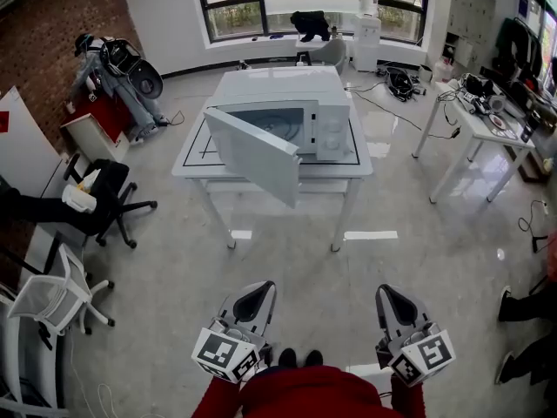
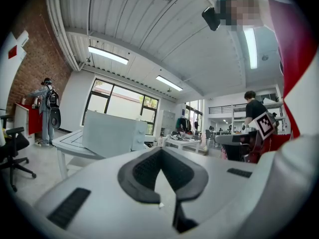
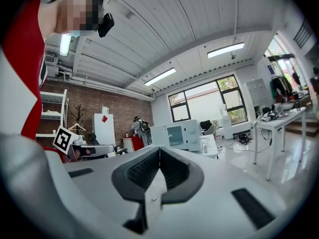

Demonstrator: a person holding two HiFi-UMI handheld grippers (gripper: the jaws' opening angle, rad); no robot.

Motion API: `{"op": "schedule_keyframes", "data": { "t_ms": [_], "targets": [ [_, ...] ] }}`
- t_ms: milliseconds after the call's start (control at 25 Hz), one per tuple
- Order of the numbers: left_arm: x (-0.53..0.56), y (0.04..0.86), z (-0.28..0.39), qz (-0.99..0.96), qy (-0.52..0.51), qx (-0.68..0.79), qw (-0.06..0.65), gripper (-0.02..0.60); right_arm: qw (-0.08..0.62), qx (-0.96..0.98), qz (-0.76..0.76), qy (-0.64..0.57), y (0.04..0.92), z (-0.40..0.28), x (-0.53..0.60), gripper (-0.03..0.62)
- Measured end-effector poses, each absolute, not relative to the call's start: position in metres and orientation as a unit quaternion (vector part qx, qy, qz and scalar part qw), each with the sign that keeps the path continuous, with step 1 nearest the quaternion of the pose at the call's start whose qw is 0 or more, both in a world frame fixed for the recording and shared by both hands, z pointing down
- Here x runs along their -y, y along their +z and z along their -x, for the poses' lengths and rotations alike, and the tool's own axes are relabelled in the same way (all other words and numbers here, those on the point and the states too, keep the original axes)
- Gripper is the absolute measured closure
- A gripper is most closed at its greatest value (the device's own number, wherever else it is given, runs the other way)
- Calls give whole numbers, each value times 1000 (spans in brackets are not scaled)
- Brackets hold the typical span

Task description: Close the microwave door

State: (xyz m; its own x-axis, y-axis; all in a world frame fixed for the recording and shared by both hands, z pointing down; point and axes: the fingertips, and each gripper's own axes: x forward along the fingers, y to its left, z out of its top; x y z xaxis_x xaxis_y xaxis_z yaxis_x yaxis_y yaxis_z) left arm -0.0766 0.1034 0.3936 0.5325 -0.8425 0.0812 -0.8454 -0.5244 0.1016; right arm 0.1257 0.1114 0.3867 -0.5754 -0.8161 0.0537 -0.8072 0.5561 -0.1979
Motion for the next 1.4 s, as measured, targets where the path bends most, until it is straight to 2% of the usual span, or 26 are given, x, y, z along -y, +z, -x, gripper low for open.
{"op": "schedule_keyframes", "data": {
  "t_ms": [720, 1400],
  "targets": [
    [-97, 386, 40, -871, 21, 490, 37, 572, 35, -891, 441, -97, 387, -154, -103, 582],
    [-30, 388, 72, -856, 26, 515, 43, 572, 41, -896, 433, -85, 383, -134, -38, 581]
  ]
}}
